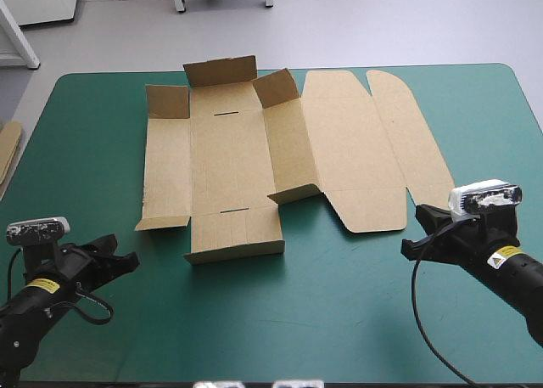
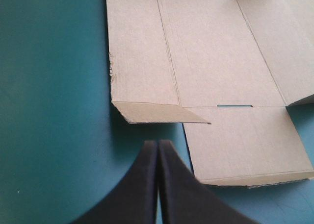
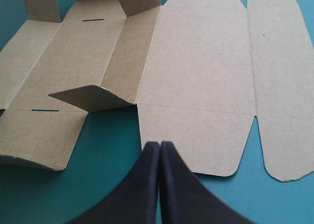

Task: Fold the box

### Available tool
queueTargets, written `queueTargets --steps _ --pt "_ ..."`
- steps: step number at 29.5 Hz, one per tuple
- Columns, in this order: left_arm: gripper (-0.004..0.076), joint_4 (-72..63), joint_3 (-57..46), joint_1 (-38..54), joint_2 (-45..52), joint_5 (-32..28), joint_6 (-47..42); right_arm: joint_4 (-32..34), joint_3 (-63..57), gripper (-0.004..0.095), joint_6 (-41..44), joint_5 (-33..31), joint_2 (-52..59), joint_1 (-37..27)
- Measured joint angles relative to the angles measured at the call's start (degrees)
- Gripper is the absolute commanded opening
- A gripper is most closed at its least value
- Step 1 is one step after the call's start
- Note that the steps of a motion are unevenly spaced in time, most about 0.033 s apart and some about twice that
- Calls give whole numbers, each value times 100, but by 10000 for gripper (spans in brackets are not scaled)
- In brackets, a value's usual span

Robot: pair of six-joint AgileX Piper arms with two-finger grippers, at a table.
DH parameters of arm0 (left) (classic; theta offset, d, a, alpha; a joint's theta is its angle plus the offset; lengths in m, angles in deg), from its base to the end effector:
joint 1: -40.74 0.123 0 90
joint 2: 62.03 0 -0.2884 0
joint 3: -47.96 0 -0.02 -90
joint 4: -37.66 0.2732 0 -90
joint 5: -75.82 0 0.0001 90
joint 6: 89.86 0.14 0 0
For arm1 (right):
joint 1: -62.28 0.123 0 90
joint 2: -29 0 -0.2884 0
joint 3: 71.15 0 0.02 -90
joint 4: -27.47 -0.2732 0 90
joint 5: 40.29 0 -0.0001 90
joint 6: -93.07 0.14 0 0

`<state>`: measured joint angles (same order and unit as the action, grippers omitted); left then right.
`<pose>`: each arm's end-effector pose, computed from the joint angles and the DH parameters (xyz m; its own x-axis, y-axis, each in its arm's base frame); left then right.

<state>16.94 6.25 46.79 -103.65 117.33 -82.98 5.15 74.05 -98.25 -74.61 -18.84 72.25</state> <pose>0.1701 -0.0150 0.2921 -0.5488 -0.2100 -0.8092 0.0081 0.9666 -0.2563 0.1906 0.0640 0.3339 -0.4579 0.0474 -0.8877 -0.3039 0.9301 0.2064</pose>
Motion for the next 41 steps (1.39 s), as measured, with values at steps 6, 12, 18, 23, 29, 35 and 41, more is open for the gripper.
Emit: queueTargets --steps 6,12,18,23,29,35,41 --pt "-8 0 0 0 0 0 0 0 0 -4 0 -102 0 0" --pt "-8 0 0 0 0 0 0 0 0 -4 -30 -108 0 0" --pt "-8 0 0 0 0 0 0 0 0 -4 -129 -78 0 0" --pt "-8 0 0 0 0 0 0 0 0 -4 -151 -78 0 0" --pt "-8 0 0 0 0 38 0 0 0 -4 -151 -78 0 0" --pt "11 -5 0 0 -222 34 0 0 0 -4 -151 -78 0 0" --pt "21 -532 17 0 -1276 -127 184 0 0 -4 -151 -83 -127 0"
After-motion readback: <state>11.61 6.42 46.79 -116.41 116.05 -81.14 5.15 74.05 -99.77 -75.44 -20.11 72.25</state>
